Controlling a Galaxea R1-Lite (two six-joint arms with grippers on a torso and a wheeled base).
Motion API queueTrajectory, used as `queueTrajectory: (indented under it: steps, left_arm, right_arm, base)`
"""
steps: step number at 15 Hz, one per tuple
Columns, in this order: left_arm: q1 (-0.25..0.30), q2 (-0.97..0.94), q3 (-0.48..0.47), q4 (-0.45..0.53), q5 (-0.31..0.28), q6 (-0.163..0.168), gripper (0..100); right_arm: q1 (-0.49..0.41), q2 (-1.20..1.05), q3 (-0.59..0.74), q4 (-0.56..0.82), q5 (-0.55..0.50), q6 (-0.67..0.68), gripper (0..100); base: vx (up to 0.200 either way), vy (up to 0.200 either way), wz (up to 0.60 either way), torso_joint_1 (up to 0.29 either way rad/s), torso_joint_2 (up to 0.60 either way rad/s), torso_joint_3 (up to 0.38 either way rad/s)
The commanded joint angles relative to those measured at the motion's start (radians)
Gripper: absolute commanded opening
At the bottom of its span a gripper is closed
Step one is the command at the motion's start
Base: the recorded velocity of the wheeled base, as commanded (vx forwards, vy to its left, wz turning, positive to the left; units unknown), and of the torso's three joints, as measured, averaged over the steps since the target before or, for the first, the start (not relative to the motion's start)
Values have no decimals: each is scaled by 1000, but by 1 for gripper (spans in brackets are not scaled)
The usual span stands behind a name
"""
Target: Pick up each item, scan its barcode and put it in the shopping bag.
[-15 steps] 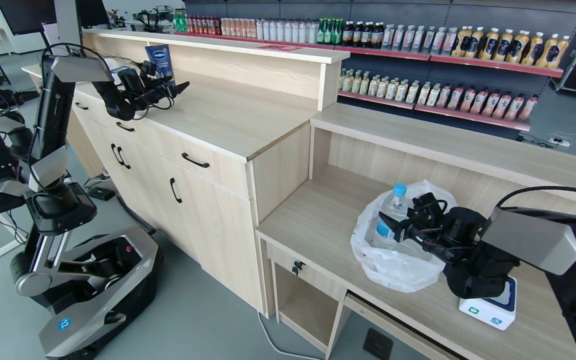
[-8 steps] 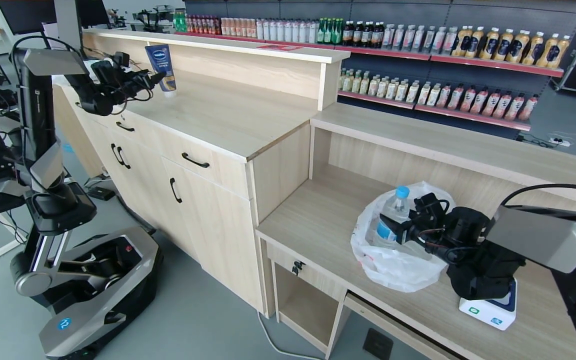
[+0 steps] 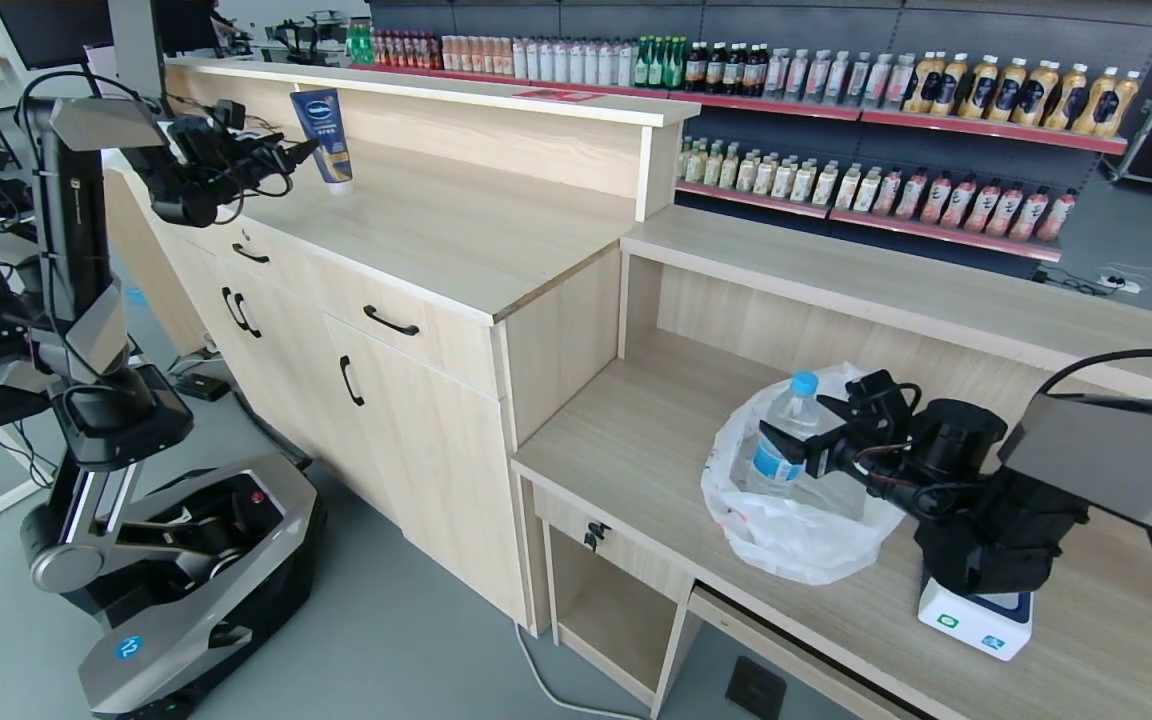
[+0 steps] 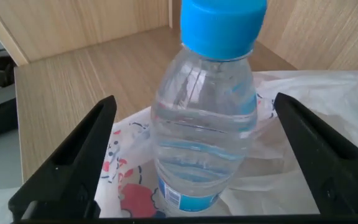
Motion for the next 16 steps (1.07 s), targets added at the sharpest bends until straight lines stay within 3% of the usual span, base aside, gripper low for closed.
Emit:
queueTrajectory:
  steps: [1,3,5,7,11,13,16]
  left_arm:
    - [0,0,0,0,0,0,100]
    - [0,0,0,0,0,0,100]
    - [0,0,0,0,0,0,100]
    - [0,0,0,0,0,0,100]
    - [0,0,0,0,0,0,100]
    - [0,0,0,0,0,0,100]
    - [0,0,0,0,0,0,100]
  right_arm:
    - [6,-103,23,39,2,-3,100]
    - [19,-368,104,210,-1,-57,100]
    - [-1,-662,271,371,-3,-195,100]
    - [-45,-837,332,453,-1,-298,100]
    - [-91,-974,236,494,-26,-365,100]
    - [-90,-1044,184,640,-143,-355,100]
    - [-143,-1150,124,977,-408,-197,100]
  base:
    - [0,0,0,0,0,0]
    - [0,0,0,0,0,0]
    - [0,0,0,0,0,0]
    - [0,0,0,0,0,0]
    - [0,0,-600,-1,4,5]
    - [0,0,-600,5,2,0]
    - [0,0,-600,-4,1,9]
